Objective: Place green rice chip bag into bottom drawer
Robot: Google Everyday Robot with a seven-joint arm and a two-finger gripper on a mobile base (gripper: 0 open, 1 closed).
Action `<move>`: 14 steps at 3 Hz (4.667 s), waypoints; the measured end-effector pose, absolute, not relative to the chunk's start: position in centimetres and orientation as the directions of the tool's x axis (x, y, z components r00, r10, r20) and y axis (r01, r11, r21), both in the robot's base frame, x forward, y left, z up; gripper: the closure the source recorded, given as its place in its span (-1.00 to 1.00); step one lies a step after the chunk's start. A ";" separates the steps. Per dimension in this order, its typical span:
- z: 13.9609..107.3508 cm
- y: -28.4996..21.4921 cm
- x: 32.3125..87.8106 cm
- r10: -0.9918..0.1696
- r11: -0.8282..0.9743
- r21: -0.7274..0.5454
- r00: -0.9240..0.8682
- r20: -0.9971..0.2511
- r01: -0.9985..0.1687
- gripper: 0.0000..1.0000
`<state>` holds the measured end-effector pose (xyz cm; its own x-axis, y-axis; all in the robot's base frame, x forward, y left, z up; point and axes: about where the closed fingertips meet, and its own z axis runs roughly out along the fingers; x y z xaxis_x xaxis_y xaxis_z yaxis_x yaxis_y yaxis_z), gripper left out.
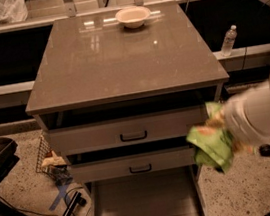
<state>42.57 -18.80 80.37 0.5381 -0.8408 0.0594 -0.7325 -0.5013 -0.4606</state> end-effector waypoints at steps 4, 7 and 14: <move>58.5 -15.3 41.8 -0.778 -0.019 -0.631 0.408 -0.478 -0.775 1.00; 48.1 -9.5 45.7 -0.714 0.082 -0.569 0.350 -0.606 -0.818 1.00; 28.7 -1.6 48.6 -0.645 0.146 -0.335 0.167 -0.745 -0.931 -0.74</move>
Offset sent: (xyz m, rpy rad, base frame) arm 0.0020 0.0174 -0.2249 0.7907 -0.0989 -0.2303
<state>48.60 -1.55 28.68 0.1671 -0.6455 -0.7453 -0.9308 0.1459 -0.3351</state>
